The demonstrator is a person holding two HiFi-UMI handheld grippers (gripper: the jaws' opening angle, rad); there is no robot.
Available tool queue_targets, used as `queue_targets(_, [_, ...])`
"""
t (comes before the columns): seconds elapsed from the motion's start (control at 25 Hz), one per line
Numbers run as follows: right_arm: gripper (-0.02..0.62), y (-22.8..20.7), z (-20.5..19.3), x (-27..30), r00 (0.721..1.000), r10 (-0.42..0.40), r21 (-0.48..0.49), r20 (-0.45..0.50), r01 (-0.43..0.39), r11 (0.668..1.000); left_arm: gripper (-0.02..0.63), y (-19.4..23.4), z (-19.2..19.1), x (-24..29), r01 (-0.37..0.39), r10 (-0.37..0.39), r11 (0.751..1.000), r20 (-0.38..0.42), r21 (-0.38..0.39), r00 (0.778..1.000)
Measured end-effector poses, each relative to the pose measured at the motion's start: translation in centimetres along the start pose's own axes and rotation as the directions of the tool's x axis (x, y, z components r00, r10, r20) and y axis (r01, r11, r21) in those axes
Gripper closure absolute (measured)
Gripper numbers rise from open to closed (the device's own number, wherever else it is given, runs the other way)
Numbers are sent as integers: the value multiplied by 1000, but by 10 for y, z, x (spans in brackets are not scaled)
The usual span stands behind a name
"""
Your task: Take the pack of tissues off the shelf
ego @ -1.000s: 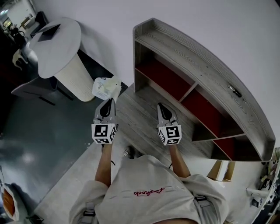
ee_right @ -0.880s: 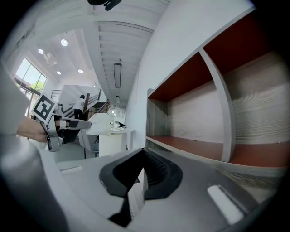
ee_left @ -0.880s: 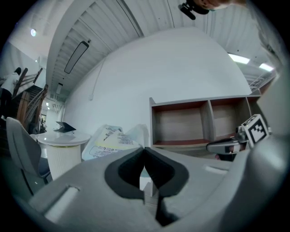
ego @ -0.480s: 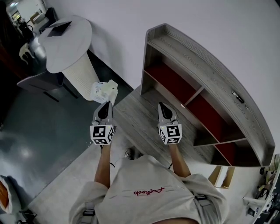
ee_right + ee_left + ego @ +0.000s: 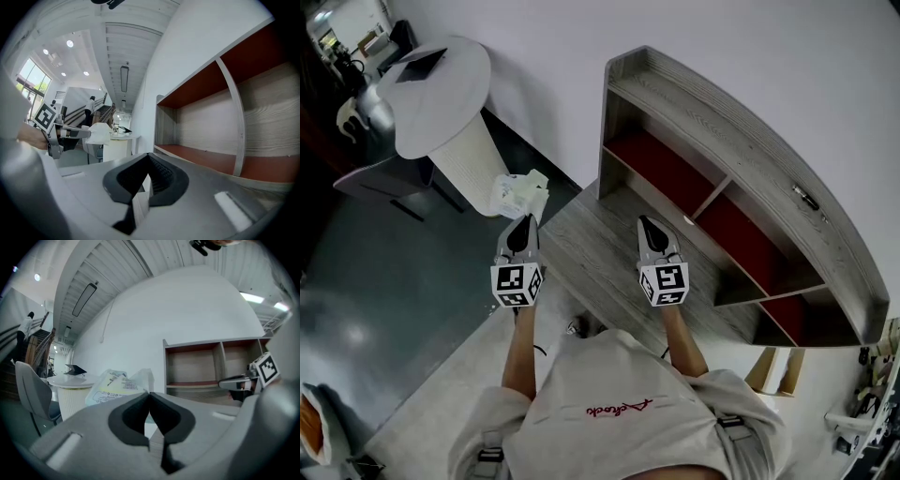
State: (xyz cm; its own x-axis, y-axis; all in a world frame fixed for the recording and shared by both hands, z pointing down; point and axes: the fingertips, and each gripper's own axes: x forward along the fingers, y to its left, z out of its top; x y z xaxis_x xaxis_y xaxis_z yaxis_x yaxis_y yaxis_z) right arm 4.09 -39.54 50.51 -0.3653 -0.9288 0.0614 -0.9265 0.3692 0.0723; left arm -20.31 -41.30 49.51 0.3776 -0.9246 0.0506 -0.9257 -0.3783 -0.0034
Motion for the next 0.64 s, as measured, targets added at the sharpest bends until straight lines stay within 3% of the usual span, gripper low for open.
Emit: queue_targets(0.64, [589,-3,-2,-4,1000,-10,8,-2,10,1000,604,-6,-3,6,13,-13,1000,-4,-1,1000])
